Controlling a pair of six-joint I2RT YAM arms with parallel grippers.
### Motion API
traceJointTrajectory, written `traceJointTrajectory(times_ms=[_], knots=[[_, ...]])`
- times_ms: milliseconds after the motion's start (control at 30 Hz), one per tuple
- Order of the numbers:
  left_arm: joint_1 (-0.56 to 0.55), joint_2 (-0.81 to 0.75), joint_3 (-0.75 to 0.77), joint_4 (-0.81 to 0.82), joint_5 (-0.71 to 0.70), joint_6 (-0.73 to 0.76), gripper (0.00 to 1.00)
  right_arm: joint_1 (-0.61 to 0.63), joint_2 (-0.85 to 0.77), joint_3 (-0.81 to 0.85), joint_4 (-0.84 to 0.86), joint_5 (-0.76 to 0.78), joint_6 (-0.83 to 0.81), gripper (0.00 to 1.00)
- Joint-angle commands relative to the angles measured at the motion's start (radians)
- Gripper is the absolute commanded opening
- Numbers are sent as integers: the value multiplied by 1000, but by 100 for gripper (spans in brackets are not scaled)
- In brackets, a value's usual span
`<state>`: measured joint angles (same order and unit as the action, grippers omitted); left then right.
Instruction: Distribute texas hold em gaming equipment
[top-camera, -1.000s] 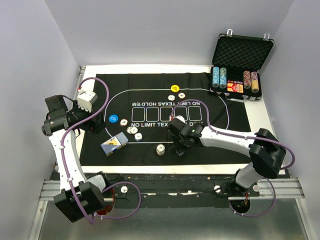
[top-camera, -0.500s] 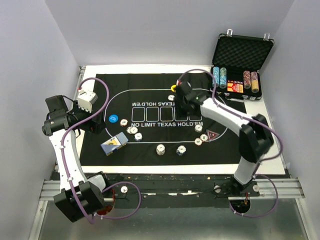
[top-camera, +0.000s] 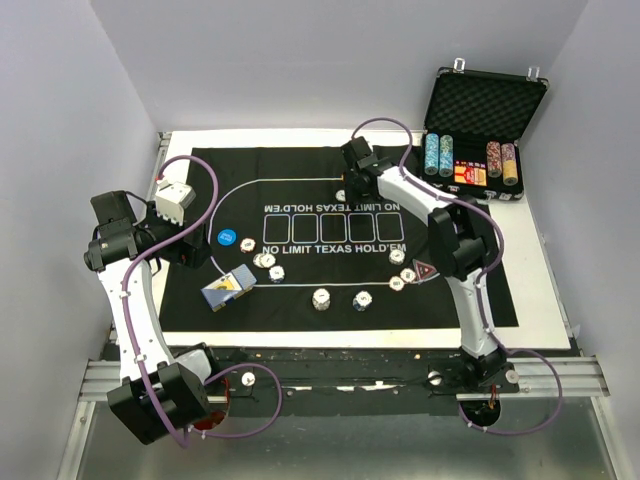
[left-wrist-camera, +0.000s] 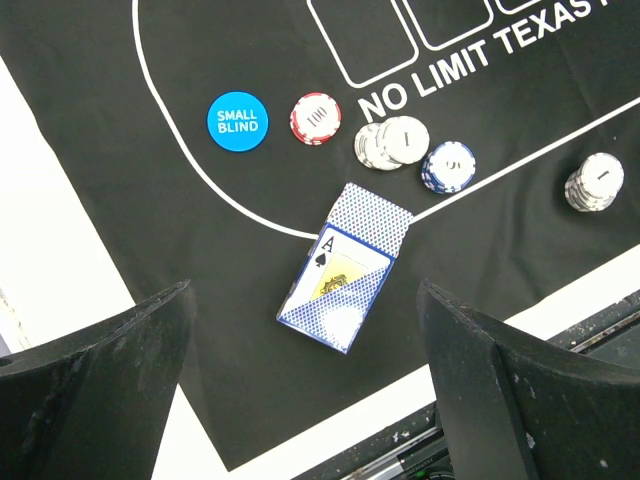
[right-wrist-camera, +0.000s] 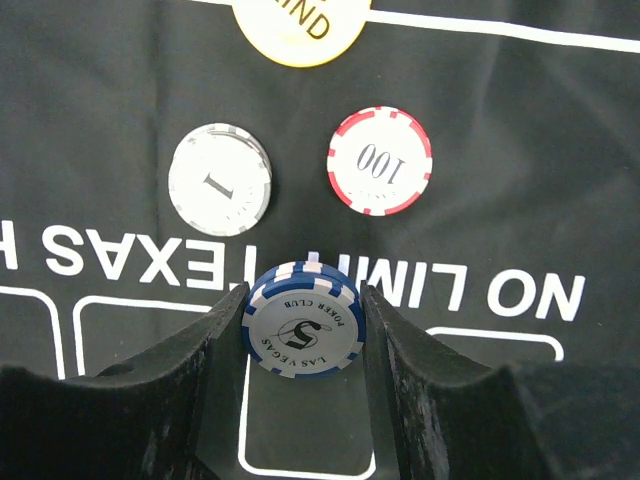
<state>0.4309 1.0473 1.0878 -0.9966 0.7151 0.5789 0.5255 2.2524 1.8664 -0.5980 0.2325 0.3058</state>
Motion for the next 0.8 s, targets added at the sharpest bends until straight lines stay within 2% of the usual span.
traceJointTrajectory(times_ms=[0,100,167,433,600,767], knots=[[8,-1,-3,-7,1,13,99,-5,53,50,-22,-9,-16,40],[8,-1,-2,-5,1,15,99,-10,70,37,-19,-10,-14,41],[8,2,0,-5,1,13,99,-15,82,34,-17,-13,-13,45],[8,-7,7,-22,12,16,99,-16,44,13,-17,-18,-8,80],[6,-18,-3,-23,14,16,99,-15,-103,-71,-14,-7,-5,84],[8,-20,-5,-24,14,16,99,25,-324,-295,17,-42,24,93]])
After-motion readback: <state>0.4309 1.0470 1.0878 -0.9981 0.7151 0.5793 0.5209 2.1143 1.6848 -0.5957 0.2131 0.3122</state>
